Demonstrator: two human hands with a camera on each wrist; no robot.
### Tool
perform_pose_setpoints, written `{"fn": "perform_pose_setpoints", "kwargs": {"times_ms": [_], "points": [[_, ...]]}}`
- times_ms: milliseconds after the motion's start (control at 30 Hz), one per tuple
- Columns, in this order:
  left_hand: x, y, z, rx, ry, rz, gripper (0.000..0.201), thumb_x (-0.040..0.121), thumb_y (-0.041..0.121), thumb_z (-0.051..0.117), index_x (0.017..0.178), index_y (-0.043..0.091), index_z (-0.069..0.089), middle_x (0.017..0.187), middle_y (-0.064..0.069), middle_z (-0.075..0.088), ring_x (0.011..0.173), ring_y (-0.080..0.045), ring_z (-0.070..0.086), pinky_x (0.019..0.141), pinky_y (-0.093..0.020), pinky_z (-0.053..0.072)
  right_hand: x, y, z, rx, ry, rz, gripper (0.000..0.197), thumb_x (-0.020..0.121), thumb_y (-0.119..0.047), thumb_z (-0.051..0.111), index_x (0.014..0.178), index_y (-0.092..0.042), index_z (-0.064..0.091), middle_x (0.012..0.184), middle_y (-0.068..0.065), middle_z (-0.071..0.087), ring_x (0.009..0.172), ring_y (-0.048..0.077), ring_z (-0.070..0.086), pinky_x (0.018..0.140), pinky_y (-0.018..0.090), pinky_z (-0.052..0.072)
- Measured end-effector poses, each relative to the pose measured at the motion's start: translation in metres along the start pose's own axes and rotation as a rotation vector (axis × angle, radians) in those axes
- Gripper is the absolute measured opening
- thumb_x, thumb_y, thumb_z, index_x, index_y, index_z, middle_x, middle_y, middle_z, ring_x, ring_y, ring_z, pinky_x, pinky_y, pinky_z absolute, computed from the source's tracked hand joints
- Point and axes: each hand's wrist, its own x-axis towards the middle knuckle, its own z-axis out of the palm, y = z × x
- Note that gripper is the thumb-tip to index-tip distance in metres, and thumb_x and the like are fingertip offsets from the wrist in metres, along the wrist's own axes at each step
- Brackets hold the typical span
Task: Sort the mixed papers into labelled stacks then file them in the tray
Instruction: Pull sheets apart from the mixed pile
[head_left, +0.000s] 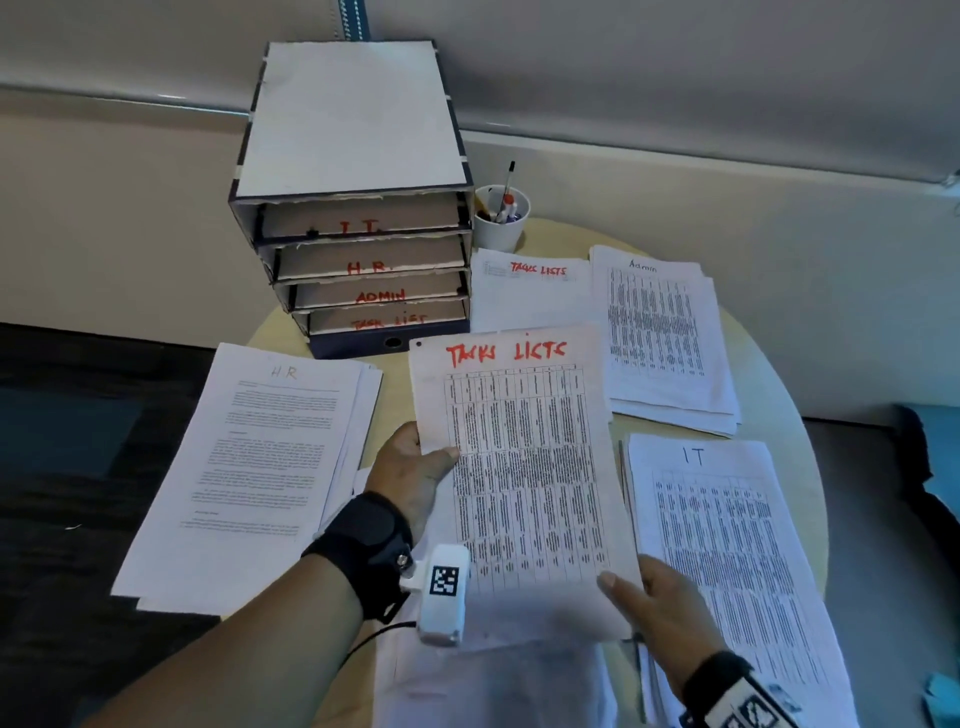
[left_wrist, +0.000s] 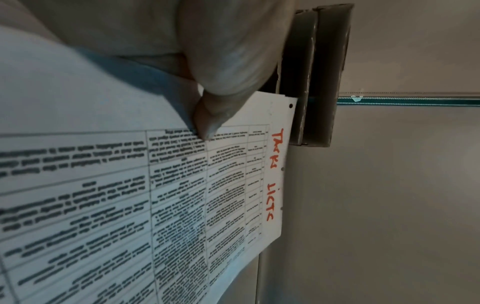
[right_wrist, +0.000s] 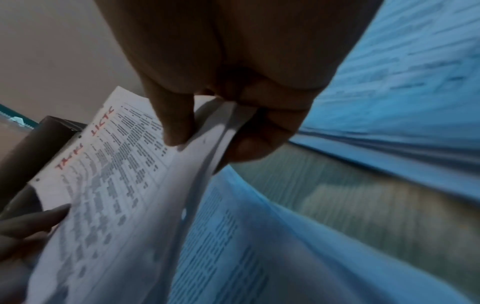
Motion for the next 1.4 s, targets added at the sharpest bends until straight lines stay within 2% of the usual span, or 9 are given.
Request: {"fn": "perform_pose_setpoints", "kwargs": {"times_ms": [133,267,533,800,900,967,1067,1200,1400], "points": [[0.003,0.006,0.008,-0.035,0.013,-0.007,0.04,0.083,-0.018,0.06,0.117,0.002,0.059,0.114,-0.013,0.071,0.106,-0.029,0.067,0.09,-0.034,0.054,0.004,0.001,0.006,0.071,0.121,-0.022,0.013,0.086,-0.013,0.074,0.081,-0.003,0.069,0.073,0.012,0.073,0.07,0.035,0.069,0.068,0.05,0.057],[0.009,0.004,0.007,0.019,0.079,0.003,0.047,0.077,-0.006,0.068,0.116,0.018,0.059,0.113,-0.005,0.067,0.094,-0.021,0.061,0.081,-0.036,0.048,0.019,-0.02,-0.013,0.24,0.118,0.031,0.008,0.09,-0.005,0.067,0.086,-0.007,0.073,0.079,0.009,0.077,0.072,0.026,0.071,0.071,0.044,0.059],[-0.012,-0.042,-0.031,1.283,-0.047,0.115,0.067,0.083,0.047,0.063,0.143,0.026,0.041,0.15,-0.001,0.037,0.137,-0.019,0.035,0.11,-0.035,0.036,0.079,-0.057,-0.049,0.536,0.112,0.174,0.016,0.097,-0.008,0.059,0.111,-0.007,0.067,0.101,0.009,0.074,0.089,0.027,0.068,0.059,0.029,0.059],[-0.025,-0.06,-0.049,1.494,-0.208,0.091,0.083,0.087,0.06,0.057,0.154,0.031,0.018,0.165,-0.001,-0.006,0.152,-0.022,-0.002,0.123,-0.039,0.012,0.159,-0.114,-0.025,0.132,0.103,0.152,0.014,0.097,-0.022,0.061,0.096,-0.009,0.064,0.081,0.012,0.068,0.055,0.024,0.061,0.039,0.02,0.046],[-0.025,-0.062,-0.051,1.482,-0.217,0.115,0.08,0.089,0.059,0.056,0.154,0.032,0.019,0.165,0.0,-0.009,0.152,-0.021,-0.004,0.122,-0.037,0.01,0.193,-0.13,-0.01,-0.026,0.03,0.151,0.005,0.096,-0.016,0.058,0.092,-0.014,0.057,0.084,0.01,0.063,0.063,0.025,0.061,0.064,0.038,0.061],[-0.025,-0.064,-0.051,1.457,-0.208,0.119,0.078,0.088,0.058,0.058,0.153,0.034,0.021,0.165,0.0,-0.009,0.152,-0.02,-0.004,0.122,-0.036,0.01,0.211,-0.137,-0.003,-0.1,-0.002,0.116,0.008,0.095,-0.012,0.058,0.092,-0.017,0.053,0.088,0.009,0.059,0.07,0.024,0.06,0.085,0.045,0.06],[-0.027,-0.064,-0.05,1.454,-0.139,0.091,0.084,0.084,0.058,0.064,0.152,0.032,0.024,0.165,-0.001,-0.002,0.151,-0.021,0.003,0.122,-0.036,0.013,0.211,-0.156,0.003,-0.148,0.032,0.078,0.005,0.095,-0.021,0.057,0.092,-0.017,0.057,0.096,0.015,0.062,0.069,0.021,0.069,0.083,0.042,0.06],[-0.027,-0.059,-0.05,1.454,-0.024,0.015,0.091,0.074,0.059,0.074,0.146,0.025,0.031,0.151,-0.006,0.029,0.136,-0.026,0.033,0.111,-0.037,0.035,0.176,-0.156,-0.004,-0.354,0.303,-0.061,0.058,0.093,-0.04,0.063,0.142,-0.014,0.046,0.137,0.012,0.057,0.121,0.03,0.058,0.101,0.038,0.045],[-0.028,-0.052,-0.05,1.226,-0.013,-0.149,0.059,0.078,0.042,0.079,0.119,0.021,0.043,0.105,-0.001,0.058,0.093,-0.022,0.059,0.076,-0.032,0.048,0.066,-0.066,0.014,-0.358,0.162,0.015,0.047,0.089,-0.037,0.068,0.129,-0.015,0.058,0.119,0.006,0.066,0.102,0.022,0.06,0.09,0.03,0.045]]}}
